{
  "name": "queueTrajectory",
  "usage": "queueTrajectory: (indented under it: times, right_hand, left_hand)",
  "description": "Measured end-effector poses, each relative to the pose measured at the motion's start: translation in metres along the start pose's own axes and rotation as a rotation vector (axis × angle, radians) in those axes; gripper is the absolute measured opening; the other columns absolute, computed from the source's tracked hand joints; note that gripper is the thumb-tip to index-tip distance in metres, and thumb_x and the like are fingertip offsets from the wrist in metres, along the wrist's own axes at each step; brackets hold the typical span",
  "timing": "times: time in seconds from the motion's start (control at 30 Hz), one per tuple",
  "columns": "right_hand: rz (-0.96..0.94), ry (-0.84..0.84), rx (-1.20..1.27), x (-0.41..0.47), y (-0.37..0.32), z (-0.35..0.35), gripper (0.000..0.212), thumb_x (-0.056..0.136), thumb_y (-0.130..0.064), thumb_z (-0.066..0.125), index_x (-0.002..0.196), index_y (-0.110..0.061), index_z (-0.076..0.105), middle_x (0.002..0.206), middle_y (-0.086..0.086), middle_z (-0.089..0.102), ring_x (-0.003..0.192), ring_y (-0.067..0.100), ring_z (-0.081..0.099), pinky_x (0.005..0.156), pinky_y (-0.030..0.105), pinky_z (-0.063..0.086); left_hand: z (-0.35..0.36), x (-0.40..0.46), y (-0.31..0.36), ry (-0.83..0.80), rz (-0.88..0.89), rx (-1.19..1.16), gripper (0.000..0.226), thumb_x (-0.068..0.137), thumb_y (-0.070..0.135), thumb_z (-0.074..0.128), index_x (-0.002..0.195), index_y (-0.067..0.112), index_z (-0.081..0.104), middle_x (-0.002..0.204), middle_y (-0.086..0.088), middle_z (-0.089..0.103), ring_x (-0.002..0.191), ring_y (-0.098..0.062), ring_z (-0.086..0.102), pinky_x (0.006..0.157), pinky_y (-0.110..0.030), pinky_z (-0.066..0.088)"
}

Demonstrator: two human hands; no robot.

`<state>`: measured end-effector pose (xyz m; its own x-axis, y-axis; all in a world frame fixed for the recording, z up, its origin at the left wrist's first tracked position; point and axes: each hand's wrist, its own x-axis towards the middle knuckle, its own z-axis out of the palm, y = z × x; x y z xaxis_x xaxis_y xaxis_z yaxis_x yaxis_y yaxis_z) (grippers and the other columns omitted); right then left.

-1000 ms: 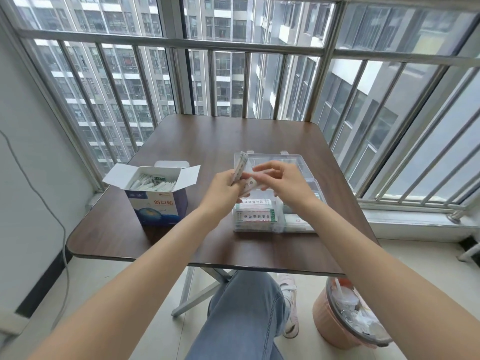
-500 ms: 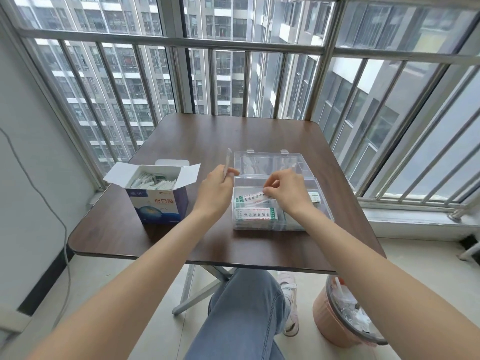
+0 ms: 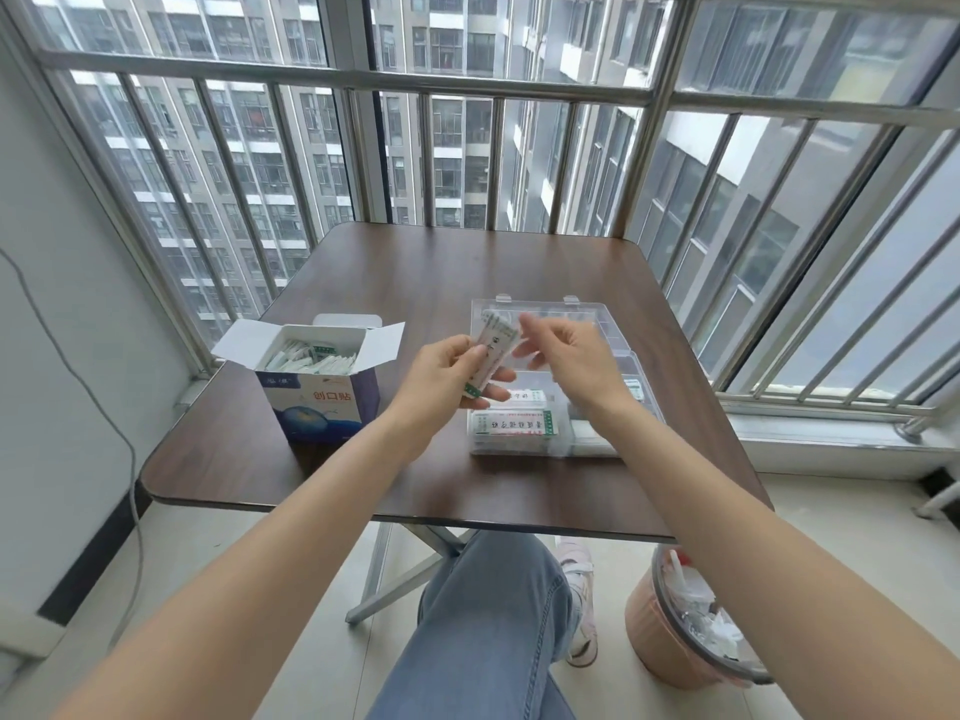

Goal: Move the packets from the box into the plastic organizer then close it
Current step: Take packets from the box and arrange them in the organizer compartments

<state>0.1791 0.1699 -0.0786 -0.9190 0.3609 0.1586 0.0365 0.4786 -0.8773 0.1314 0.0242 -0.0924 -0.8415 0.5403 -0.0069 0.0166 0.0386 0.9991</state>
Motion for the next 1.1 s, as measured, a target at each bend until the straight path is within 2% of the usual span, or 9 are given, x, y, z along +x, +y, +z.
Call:
queueTrajectory:
  times: [0.13, 0.3, 0.43, 0.53, 0.6, 0.7, 0.8, 0.9, 1.1]
  right_hand:
    - [0.014, -0.040, 0.198, -0.009, -0.005, -0.004, 0.008, 0.085, -0.020, 0.067, 0.077, -0.020, 0.066, 0.069, -0.002, 0.068, 0.053, 0.001, 0.058, 0.049, 0.009, 0.039]
    - [0.027, -0.023, 0.241, -0.012, -0.008, -0.010, 0.005, 0.078, 0.002, 0.070, 0.081, -0.003, 0.068, 0.055, -0.006, 0.065, 0.046, -0.001, 0.056, 0.047, 0.009, 0.039]
    - [0.069, 0.091, 0.158, -0.008, -0.003, -0.014, 0.004, 0.078, -0.003, 0.073, 0.079, -0.003, 0.069, 0.065, 0.004, 0.067, 0.038, 0.004, 0.051, 0.046, 0.014, 0.043]
    - [0.138, 0.186, 0.043, -0.002, 0.006, -0.016, 0.004, 0.081, -0.008, 0.071, 0.081, -0.005, 0.069, 0.068, 0.003, 0.068, 0.037, 0.003, 0.053, 0.052, 0.014, 0.048]
    - [0.178, 0.186, -0.010, 0.001, 0.013, -0.012, 0.004, 0.082, -0.010, 0.071, 0.080, -0.008, 0.068, 0.072, 0.006, 0.069, 0.039, 0.003, 0.056, 0.052, 0.014, 0.048]
    - [0.208, 0.109, -0.085, 0.007, 0.022, -0.001, 0.010, 0.083, -0.010, 0.070, 0.075, -0.012, 0.064, 0.077, 0.010, 0.071, 0.038, 0.002, 0.057, 0.046, 0.012, 0.045]
    - [0.201, 0.051, -0.262, 0.007, 0.024, 0.010, 0.008, 0.082, -0.016, 0.071, 0.075, -0.016, 0.066, 0.086, 0.007, 0.072, 0.060, 0.012, 0.066, 0.062, 0.024, 0.053]
    - [0.156, 0.028, -0.539, 0.004, 0.019, 0.016, 0.002, 0.082, -0.021, 0.068, 0.083, -0.022, 0.070, 0.097, 0.002, 0.070, 0.093, 0.021, 0.064, 0.073, 0.029, 0.047]
    - [0.061, -0.069, -0.596, 0.003, 0.021, 0.011, 0.007, 0.084, -0.023, 0.067, 0.089, -0.021, 0.071, 0.098, -0.001, 0.070, 0.096, 0.018, 0.062, 0.075, 0.030, 0.047]
  left_hand:
    - [0.002, -0.003, -0.001, -0.010, 0.032, 0.019, 0.012, 0.096, 0.013, 0.052, 0.091, 0.017, 0.062, 0.075, 0.000, 0.071, 0.054, -0.007, 0.064, 0.050, -0.016, 0.048]
    - [0.003, -0.004, 0.002, 0.013, 0.035, 0.030, 0.011, 0.096, 0.013, 0.052, 0.088, 0.014, 0.059, 0.071, -0.002, 0.066, 0.046, -0.002, 0.056, 0.044, -0.012, 0.040]
    - [0.004, 0.003, 0.003, 0.122, 0.029, 0.189, 0.019, 0.101, 0.014, 0.039, 0.089, 0.013, 0.054, 0.076, -0.003, 0.058, 0.046, 0.000, 0.055, 0.045, -0.016, 0.041]
    - [0.003, 0.008, 0.002, 0.316, 0.113, 0.438, 0.022, 0.101, 0.013, 0.036, 0.097, 0.010, 0.057, 0.096, -0.010, 0.059, 0.067, -0.014, 0.063, 0.061, -0.025, 0.050]
    - [0.003, 0.010, 0.003, 0.387, 0.142, 0.510, 0.023, 0.100, 0.013, 0.038, 0.103, 0.008, 0.061, 0.101, -0.012, 0.058, 0.074, -0.022, 0.065, 0.063, -0.020, 0.049]
    - [0.005, 0.012, 0.003, 0.369, 0.122, 0.480, 0.016, 0.097, 0.013, 0.047, 0.104, 0.009, 0.061, 0.098, -0.007, 0.064, 0.072, -0.017, 0.063, 0.062, -0.017, 0.049]
    - [0.005, 0.011, 0.003, 0.373, 0.124, 0.518, 0.014, 0.093, 0.017, 0.057, 0.103, 0.009, 0.063, 0.090, -0.001, 0.062, 0.078, -0.013, 0.058, 0.064, -0.017, 0.043]
    - [0.003, 0.012, 0.002, 0.376, 0.106, 0.528, 0.013, 0.091, 0.017, 0.060, 0.100, 0.010, 0.067, 0.085, -0.001, 0.064, 0.078, -0.012, 0.056, 0.069, -0.017, 0.040]
    - [0.003, 0.013, 0.001, 0.344, 0.073, 0.514, 0.015, 0.092, 0.014, 0.059, 0.103, 0.010, 0.069, 0.089, -0.002, 0.067, 0.079, -0.011, 0.058, 0.068, -0.015, 0.038]
